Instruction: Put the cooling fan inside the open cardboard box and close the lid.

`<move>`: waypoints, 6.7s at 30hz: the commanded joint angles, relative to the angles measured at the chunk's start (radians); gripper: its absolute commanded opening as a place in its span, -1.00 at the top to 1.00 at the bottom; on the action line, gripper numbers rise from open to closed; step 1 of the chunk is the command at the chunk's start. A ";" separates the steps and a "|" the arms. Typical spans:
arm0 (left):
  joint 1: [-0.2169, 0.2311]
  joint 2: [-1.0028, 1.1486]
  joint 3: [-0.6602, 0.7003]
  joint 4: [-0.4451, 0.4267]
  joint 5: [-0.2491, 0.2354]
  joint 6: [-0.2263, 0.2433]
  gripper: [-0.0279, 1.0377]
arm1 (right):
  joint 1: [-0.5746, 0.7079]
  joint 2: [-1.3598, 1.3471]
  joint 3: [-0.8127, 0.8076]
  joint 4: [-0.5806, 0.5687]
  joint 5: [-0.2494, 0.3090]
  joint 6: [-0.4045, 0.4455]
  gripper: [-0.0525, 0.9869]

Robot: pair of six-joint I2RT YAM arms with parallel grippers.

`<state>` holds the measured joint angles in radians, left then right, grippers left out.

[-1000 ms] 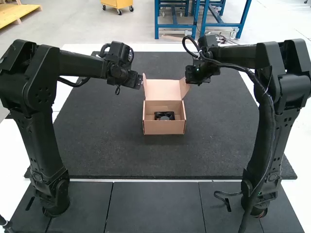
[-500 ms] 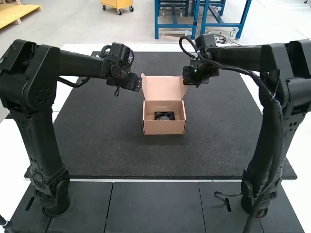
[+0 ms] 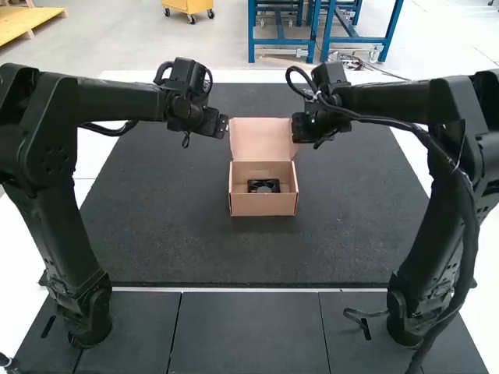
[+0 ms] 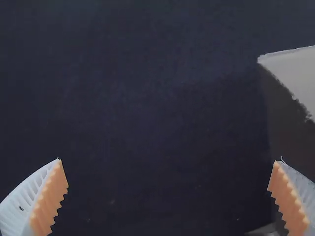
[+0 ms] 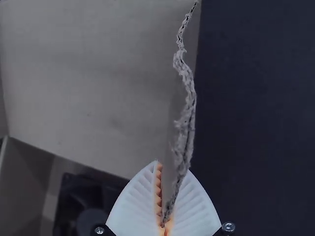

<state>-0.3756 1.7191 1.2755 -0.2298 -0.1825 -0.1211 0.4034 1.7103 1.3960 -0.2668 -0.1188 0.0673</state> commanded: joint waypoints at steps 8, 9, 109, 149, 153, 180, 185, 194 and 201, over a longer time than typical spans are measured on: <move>-0.011 -0.072 -0.054 0.001 0.028 -0.008 -0.86 | 0.041 -0.074 -0.072 0.034 -0.028 0.039 0.89; -0.011 -0.076 -0.059 0.001 0.029 -0.008 -0.86 | 0.041 -0.080 -0.080 0.043 -0.028 0.043 0.89; -0.060 -0.266 -0.272 0.026 0.129 -0.002 -0.86 | 0.057 -0.328 -0.379 0.270 -0.157 0.190 0.54; -0.060 -0.293 -0.318 0.017 0.155 0.003 -0.86 | 0.077 -0.336 -0.499 0.316 -0.156 0.149 0.93; -0.060 -0.300 -0.327 0.010 0.163 0.003 -0.86 | 0.087 -0.339 -0.505 0.311 -0.159 0.149 0.93; -0.065 -0.332 -0.396 -0.009 0.238 0.000 -0.86 | 0.114 -0.374 -0.594 0.308 -0.160 0.138 0.93; -0.088 -0.340 -0.415 -0.014 0.248 -0.002 -0.86 | 0.121 -0.374 -0.606 0.305 -0.160 0.137 0.93; -0.089 -0.374 -0.432 -0.046 0.247 0.001 -0.86 | 0.129 -0.374 -0.611 0.294 -0.160 0.120 0.93; -0.089 -0.411 -0.432 -0.088 0.245 0.001 -0.86 | 0.130 -0.374 -0.609 0.268 -0.139 0.095 0.92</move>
<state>-0.4583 1.3445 0.8463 -0.3138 0.0509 -0.1207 0.5106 1.3602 0.7937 0.0113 -0.2558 0.1829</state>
